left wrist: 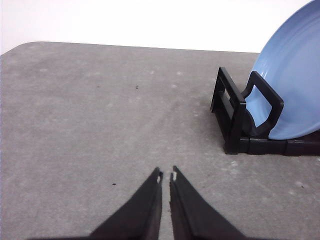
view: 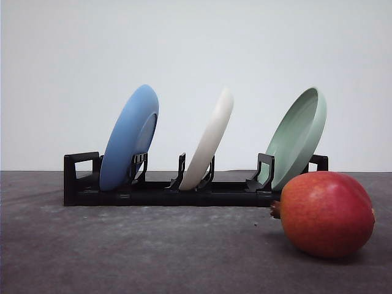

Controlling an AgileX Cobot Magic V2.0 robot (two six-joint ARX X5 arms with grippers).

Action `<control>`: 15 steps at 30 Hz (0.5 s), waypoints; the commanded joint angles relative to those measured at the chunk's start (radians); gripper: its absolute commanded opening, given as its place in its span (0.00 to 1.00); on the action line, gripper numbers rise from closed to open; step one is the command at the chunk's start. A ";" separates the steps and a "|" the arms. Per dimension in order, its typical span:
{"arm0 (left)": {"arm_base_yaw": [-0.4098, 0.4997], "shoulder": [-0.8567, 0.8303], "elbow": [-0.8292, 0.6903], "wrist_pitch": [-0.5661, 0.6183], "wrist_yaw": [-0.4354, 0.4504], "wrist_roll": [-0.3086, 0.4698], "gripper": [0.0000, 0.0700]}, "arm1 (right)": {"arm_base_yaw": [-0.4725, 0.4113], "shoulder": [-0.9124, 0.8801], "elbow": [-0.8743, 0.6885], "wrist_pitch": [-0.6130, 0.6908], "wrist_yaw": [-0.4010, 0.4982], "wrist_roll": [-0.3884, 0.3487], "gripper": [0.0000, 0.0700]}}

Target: Place pomegranate in white plate

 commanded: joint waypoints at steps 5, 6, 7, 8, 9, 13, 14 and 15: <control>0.002 0.000 -0.011 0.053 0.002 -0.181 0.01 | -0.001 0.000 -0.004 0.010 -0.003 0.023 0.02; 0.002 0.000 -0.011 0.069 0.002 -0.223 0.01 | -0.001 0.000 -0.004 0.010 -0.003 0.046 0.02; 0.002 0.000 -0.011 0.083 0.002 -0.252 0.01 | -0.001 0.000 -0.004 0.010 -0.003 0.074 0.02; 0.002 0.000 -0.011 0.100 0.002 -0.272 0.01 | -0.001 0.000 -0.004 0.013 -0.003 0.102 0.02; 0.002 0.000 -0.011 0.121 0.002 -0.290 0.01 | -0.001 0.000 -0.004 0.020 -0.003 0.138 0.02; 0.002 0.000 -0.011 0.236 0.002 -0.298 0.01 | -0.001 0.000 -0.001 0.086 -0.003 0.224 0.02; 0.002 0.000 -0.009 0.270 0.002 -0.298 0.01 | -0.001 0.000 0.004 0.100 -0.004 0.234 0.01; 0.002 0.000 -0.004 0.303 0.002 -0.297 0.01 | -0.001 0.000 0.013 0.108 -0.004 0.245 0.01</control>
